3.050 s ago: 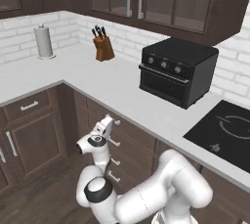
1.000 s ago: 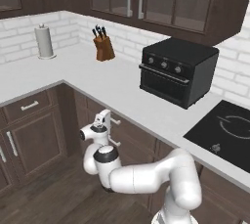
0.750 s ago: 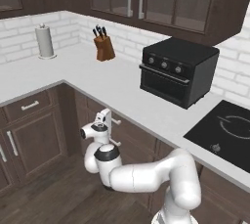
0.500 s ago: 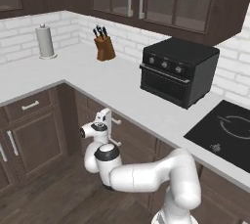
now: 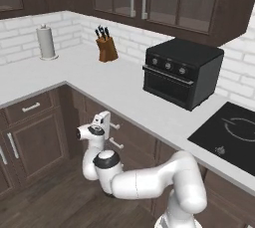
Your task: Take a straw from the drawer in front and place it inside the glass cup on the dining counter.
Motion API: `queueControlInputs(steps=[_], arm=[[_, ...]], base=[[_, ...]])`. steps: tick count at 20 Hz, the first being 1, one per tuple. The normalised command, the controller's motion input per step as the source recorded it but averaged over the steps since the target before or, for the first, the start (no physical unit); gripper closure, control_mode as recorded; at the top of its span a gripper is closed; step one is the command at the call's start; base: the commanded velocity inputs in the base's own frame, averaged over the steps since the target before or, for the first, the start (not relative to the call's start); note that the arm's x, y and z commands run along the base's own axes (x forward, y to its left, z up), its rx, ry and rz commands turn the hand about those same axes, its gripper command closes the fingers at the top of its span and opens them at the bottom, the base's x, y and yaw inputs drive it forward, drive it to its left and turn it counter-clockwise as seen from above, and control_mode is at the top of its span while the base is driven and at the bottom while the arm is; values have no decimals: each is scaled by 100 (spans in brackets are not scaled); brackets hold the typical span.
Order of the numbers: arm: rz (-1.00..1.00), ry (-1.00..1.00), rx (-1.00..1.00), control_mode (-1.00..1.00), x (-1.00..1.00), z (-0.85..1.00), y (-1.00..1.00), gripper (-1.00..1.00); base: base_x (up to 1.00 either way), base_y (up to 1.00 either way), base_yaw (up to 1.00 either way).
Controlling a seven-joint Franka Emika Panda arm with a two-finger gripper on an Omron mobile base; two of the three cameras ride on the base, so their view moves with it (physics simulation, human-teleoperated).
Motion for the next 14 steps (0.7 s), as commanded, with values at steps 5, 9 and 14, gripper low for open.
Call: queueControlInputs(steps=[5, 9, 14], arm=[[0, -6, 0, -100, -78, -1, 71, 100], [0, -4, -2, -100, -86, -3, 100, 100], [0, 0, -2, -100, -72, 0, 100, 100]], base=[[0, 0, 0], [0, 0, 0], [0, 0, 0]])
